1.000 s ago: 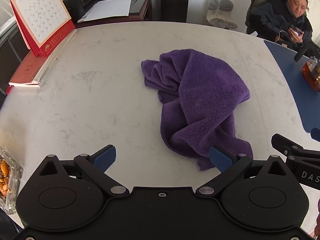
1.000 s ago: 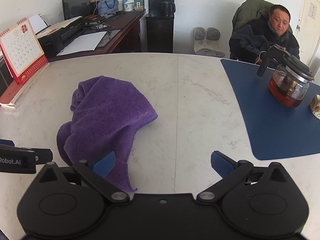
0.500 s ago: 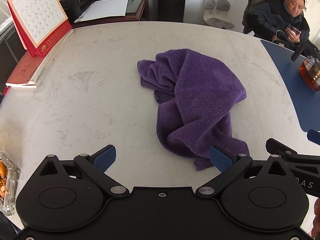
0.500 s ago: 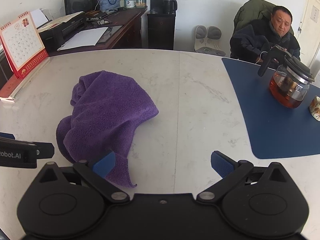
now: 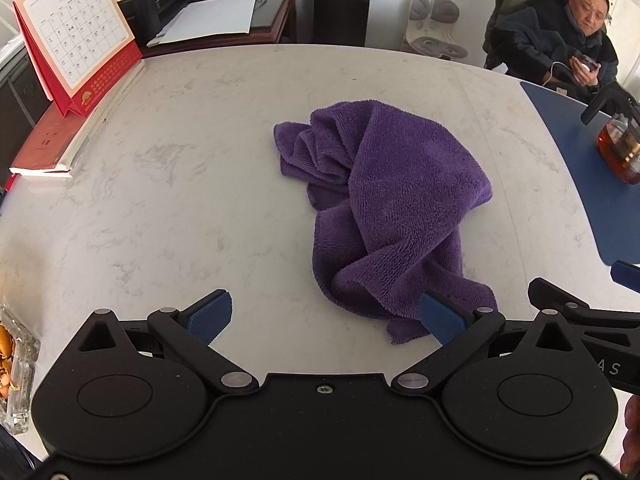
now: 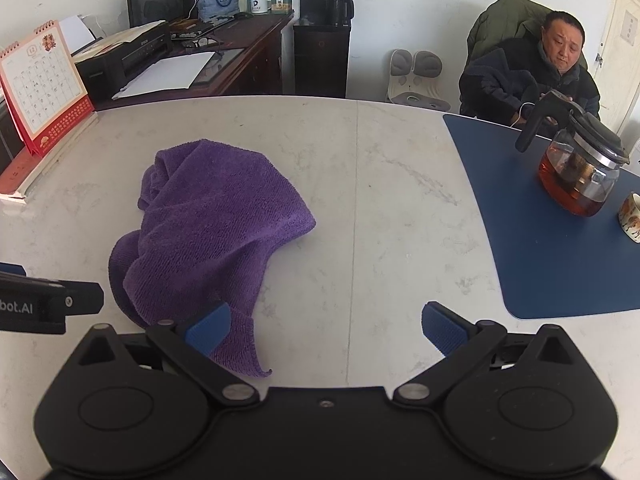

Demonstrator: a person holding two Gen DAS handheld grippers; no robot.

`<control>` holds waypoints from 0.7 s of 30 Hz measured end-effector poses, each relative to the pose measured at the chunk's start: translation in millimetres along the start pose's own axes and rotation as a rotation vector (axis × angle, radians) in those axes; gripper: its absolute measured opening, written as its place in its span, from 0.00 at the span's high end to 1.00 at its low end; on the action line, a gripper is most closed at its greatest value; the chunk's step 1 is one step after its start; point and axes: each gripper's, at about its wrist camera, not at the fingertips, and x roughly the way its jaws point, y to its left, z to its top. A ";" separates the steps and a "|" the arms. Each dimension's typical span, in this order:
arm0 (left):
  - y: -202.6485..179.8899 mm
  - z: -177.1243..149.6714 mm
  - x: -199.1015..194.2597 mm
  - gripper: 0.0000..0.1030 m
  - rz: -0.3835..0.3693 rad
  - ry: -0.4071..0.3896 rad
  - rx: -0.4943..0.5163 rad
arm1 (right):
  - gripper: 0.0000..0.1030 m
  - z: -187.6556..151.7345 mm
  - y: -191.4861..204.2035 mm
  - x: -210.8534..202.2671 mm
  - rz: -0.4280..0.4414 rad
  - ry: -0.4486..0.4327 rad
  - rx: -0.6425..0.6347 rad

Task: Fold towel

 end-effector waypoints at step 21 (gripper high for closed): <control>1.5 -2.8 -1.1 0.01 -0.001 0.007 -0.009 | 0.00 2.1 1.1 4.6 -0.002 0.006 -0.006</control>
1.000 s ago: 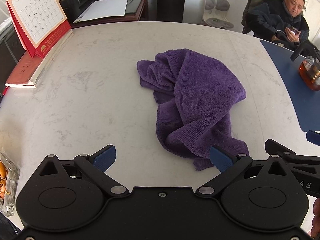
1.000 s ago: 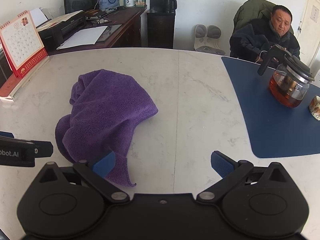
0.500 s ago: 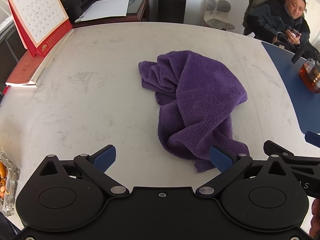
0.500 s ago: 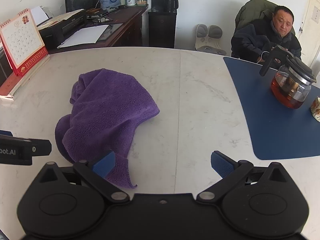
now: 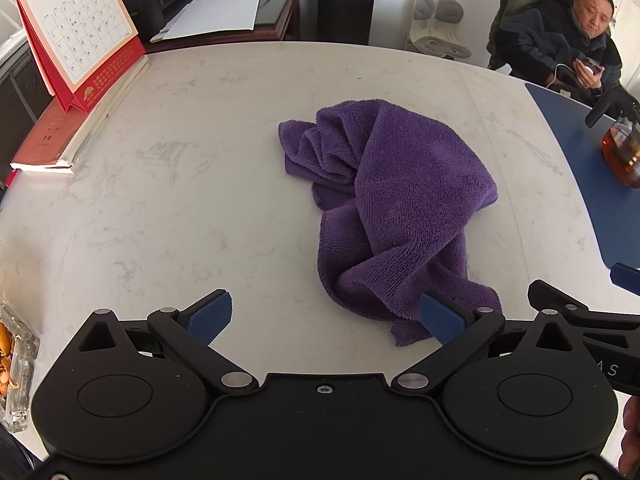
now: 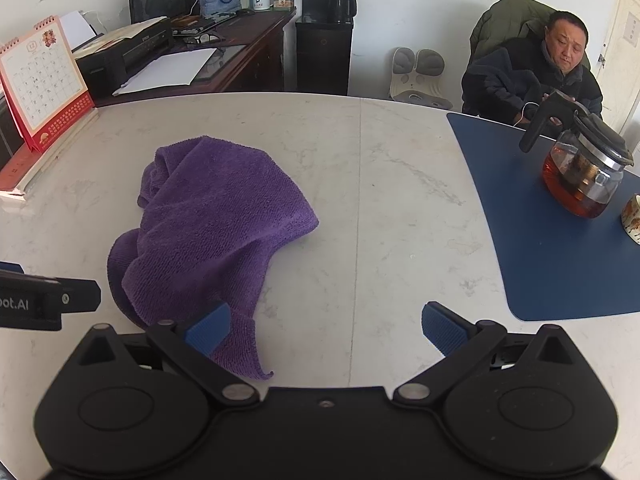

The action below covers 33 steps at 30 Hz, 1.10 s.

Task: Fold towel

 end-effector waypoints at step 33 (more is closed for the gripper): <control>6.5 2.6 11.4 0.01 0.000 0.026 -0.009 | 0.00 4.9 -3.7 8.5 -0.006 -0.008 0.005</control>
